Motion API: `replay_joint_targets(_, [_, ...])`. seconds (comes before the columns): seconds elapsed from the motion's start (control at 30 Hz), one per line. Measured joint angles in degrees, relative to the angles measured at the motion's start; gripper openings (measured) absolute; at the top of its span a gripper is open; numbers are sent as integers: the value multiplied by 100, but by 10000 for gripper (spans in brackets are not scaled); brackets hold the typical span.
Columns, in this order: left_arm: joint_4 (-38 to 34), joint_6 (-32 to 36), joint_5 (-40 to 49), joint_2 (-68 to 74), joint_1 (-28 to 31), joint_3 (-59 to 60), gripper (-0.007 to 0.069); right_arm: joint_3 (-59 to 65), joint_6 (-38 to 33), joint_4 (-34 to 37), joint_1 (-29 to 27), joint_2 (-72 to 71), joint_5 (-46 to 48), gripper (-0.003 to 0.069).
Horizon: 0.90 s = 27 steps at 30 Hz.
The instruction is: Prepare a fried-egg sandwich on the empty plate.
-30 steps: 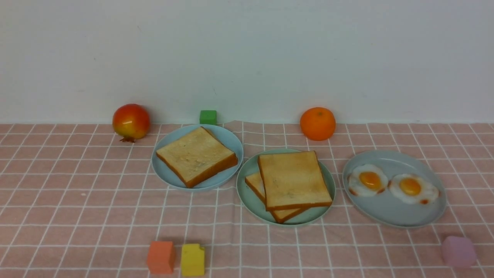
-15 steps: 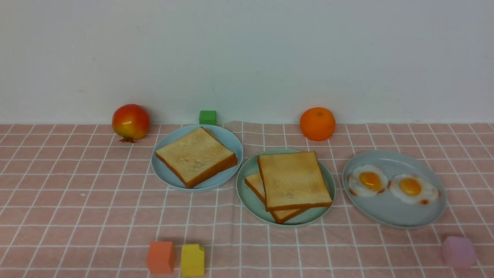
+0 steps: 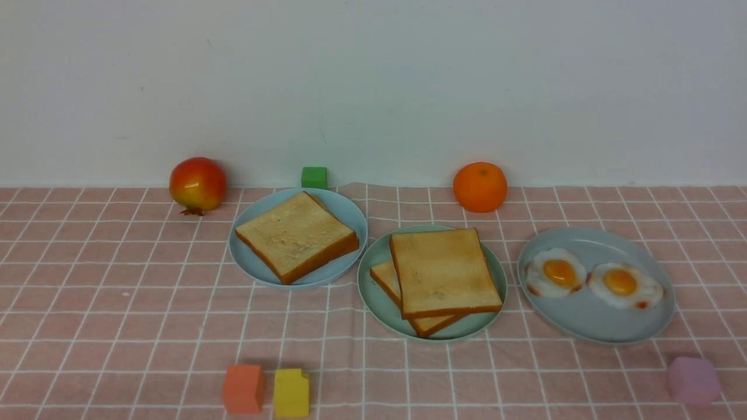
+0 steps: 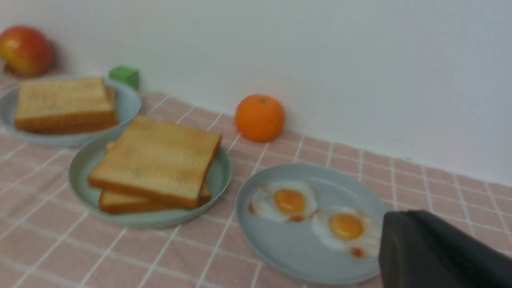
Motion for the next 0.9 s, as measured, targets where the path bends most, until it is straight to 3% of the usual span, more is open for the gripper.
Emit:
replay_joint_targets(0.1, [0,0,-7,0,0,0,19,4,-551,944,-622,-290,45,54])
replay_joint_targets(0.13, [0,0,-7,0,0,0,19,4,-587,944,-622,-290,53,54])
replay_joint_targets(0.17, [0,0,-7,0,0,0,19,55,-804,1354,-1004,-445,141,56])
replay_joint_targets(0.3, [0,0,-14,0,0,1,19,387,-810,1565,-1487,-836,503,61])
replay_joint_targets(0.4, [0,0,-20,0,0,6,19,688,-655,1559,-1585,-1081,695,63])
replay_joint_targets(0.5, [0,5,-31,0,0,6,19,793,-456,1540,-1669,-1193,1618,65])
replay_joint_targets(0.9, [0,11,-31,0,0,6,24,787,-385,1535,-1713,-1209,1764,80])
